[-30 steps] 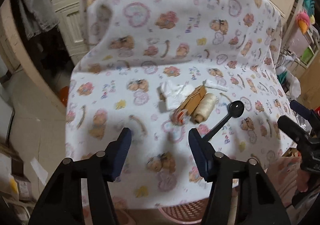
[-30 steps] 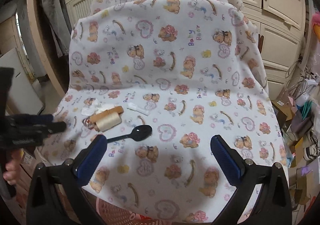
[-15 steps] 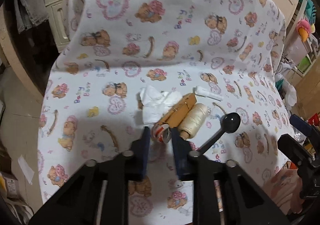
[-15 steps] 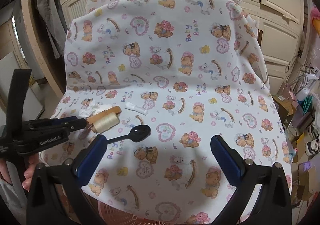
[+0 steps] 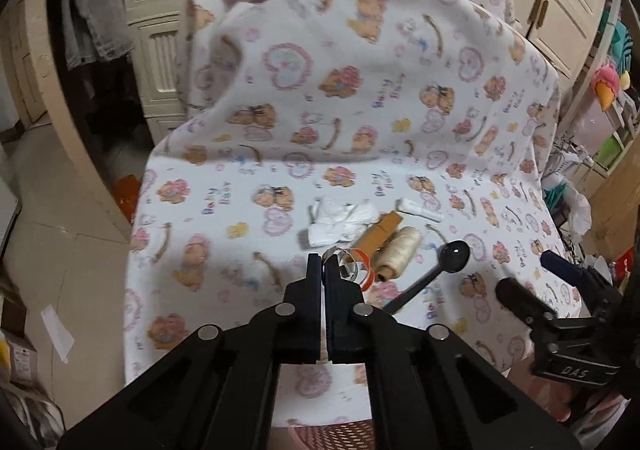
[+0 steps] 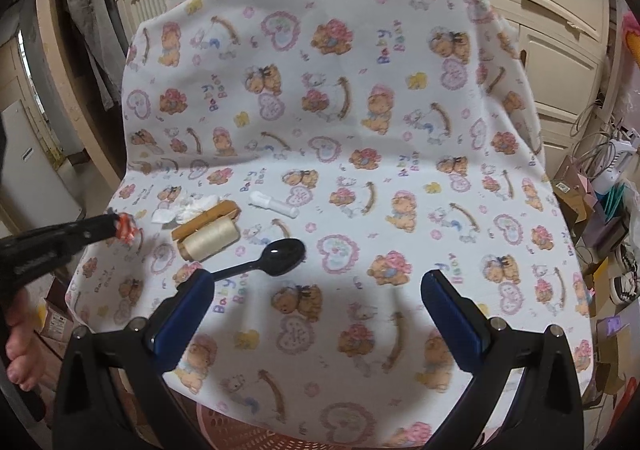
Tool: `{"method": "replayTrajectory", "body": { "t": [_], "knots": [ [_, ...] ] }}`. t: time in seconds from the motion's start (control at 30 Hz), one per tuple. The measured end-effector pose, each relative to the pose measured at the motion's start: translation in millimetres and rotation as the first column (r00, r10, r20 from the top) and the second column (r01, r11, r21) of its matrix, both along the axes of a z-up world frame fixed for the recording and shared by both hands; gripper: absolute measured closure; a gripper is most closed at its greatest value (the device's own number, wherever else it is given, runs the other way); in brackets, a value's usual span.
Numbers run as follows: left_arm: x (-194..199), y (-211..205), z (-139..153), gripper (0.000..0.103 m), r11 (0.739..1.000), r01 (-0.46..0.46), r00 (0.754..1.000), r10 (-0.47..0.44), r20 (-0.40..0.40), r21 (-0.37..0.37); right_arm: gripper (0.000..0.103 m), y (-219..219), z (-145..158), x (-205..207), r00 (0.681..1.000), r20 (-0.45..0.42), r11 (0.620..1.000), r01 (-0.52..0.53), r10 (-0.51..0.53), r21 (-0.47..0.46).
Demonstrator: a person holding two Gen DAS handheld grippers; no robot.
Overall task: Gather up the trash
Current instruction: 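Close the left tool on the small red-and-white item beside the spool, then grasp the black spoon with the right tool while the left tool holds its item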
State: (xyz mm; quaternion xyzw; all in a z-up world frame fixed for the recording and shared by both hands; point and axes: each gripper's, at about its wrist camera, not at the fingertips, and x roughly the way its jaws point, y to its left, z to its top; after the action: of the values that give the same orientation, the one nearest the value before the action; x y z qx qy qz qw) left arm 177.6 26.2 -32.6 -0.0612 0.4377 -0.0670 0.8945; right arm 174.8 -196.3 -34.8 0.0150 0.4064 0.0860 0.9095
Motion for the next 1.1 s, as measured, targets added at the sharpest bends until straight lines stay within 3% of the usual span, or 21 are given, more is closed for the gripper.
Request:
{"method": "replayTrajectory", "body": {
  "t": [0.23, 0.57, 0.7, 0.8, 0.9, 0.97, 1.03, 1.1],
  "knots": [
    [1.8, 13.2, -4.2, 0.102, 0.999, -0.052, 0.998, 0.052, -0.032, 0.004, 0.0, 33.6, -18.6, 22.9, 0.998, -0.051, 0.999, 0.026, -0.028, -0.044],
    [2.5, 17.6, 1.3, 0.102, 0.998, -0.066, 0.998, 0.066, -0.023, 0.004, 0.0, 55.0, -44.1, 39.0, 0.998, -0.053, 0.991, 0.039, -0.046, -0.132],
    [1.8, 14.7, 1.1, 0.102, 0.998, -0.064, 0.998, 0.064, -0.018, 0.027, 0.006, 52.4, -49.1, 36.4, 0.997, -0.07, 0.992, 0.024, -0.033, -0.125],
    [0.6, 13.6, 1.4, 0.102, 0.998, -0.06, 0.998, 0.06, -0.019, 0.025, 0.019, 47.8, -48.7, 30.0, 0.998, -0.07, 0.993, 0.001, -0.009, -0.118],
    [-0.9, 11.6, 2.0, 0.102, 0.998, -0.056, 0.998, 0.056, -0.015, 0.03, 0.048, 43.6, -44.6, 20.2, 0.998, -0.066, 0.993, -0.027, 0.02, -0.112],
    [-1.5, 10.1, 2.0, 0.102, 0.998, -0.052, 0.999, 0.053, -0.014, 0.033, 0.079, 43.9, -43.1, 14.6, 0.997, -0.063, 0.992, -0.053, 0.046, -0.112],
    [-1.8, 8.2, 1.8, 0.102, 0.998, -0.049, 0.999, 0.049, -0.015, 0.036, 0.091, 38.3, -42.2, 7.6, 0.995, -0.065, 0.992, -0.078, 0.072, -0.104],
    [-2.4, 6.2, 1.9, 0.102, 0.998, -0.045, 0.999, 0.046, -0.013, 0.042, 0.095, 30.3, -40.5, 3.1, 0.994, -0.07, 0.993, -0.093, 0.088, -0.074]
  ]
}}
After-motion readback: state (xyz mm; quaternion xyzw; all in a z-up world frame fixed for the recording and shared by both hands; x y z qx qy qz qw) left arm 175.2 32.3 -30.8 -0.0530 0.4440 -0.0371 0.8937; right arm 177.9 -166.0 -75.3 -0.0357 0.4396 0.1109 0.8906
